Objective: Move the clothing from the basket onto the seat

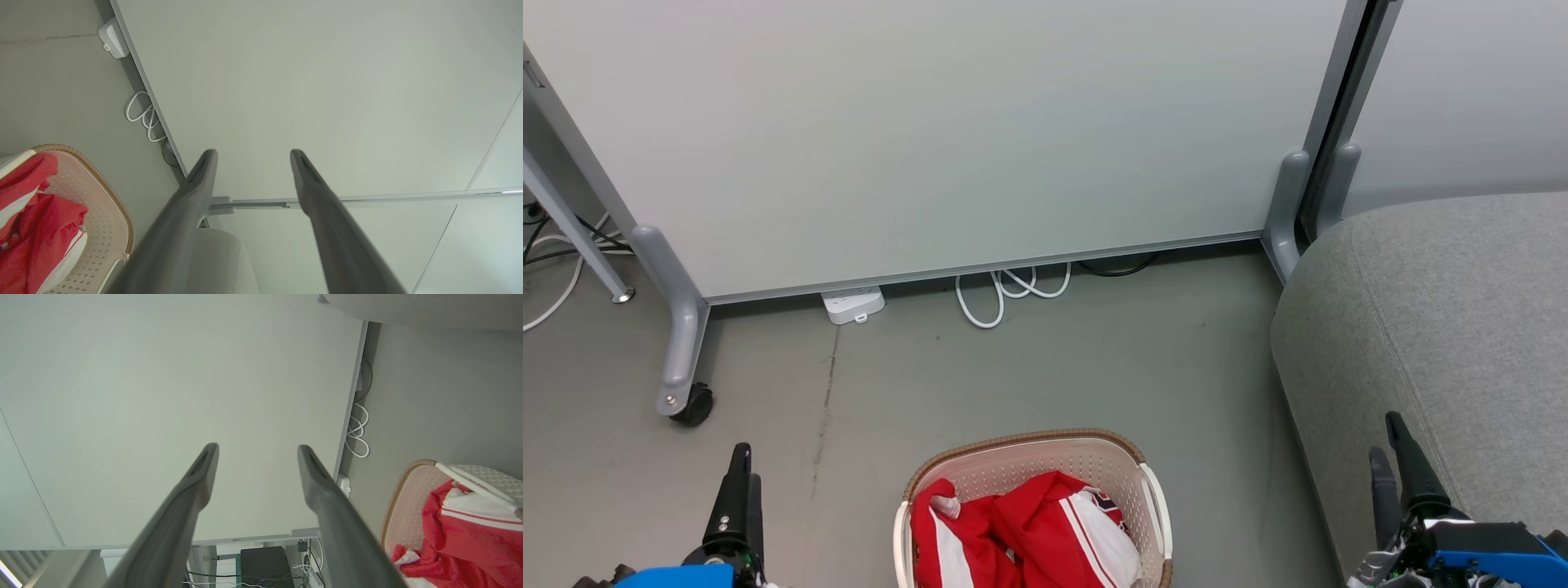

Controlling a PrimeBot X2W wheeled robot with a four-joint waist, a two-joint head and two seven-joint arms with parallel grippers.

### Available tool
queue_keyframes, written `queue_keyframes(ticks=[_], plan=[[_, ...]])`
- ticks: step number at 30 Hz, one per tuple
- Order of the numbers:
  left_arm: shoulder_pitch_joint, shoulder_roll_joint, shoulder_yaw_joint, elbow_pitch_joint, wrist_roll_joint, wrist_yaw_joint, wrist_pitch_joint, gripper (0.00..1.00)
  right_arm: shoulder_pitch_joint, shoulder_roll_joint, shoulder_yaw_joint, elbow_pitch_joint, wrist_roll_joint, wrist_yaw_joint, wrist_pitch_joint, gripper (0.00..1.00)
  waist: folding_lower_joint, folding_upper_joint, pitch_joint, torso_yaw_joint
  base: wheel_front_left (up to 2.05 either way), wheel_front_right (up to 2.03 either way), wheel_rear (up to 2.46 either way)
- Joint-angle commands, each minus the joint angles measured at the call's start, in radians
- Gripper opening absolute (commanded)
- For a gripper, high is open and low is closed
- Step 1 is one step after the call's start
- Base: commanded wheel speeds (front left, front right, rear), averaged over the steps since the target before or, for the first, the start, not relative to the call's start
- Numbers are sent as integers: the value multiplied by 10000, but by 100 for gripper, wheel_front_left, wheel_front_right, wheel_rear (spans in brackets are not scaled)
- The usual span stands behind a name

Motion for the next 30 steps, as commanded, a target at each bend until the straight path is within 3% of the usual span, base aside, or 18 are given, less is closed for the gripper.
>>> queue_keyframes(ticks=[1, 30], plan=[[-349, 102, -45, -266, 451, -17, -137, 100, -231, -30, 45, -255, -405, 15, -136, 100, 0, -1, 6, 2, 0, 0, 0], [-589, 164, -1204, -1048, 6341, 430, -1269, 100, -292, -52, 854, -1118, -6244, 18, -1278, 100, 0, -1, 92, 31, 0, 0, 0]])
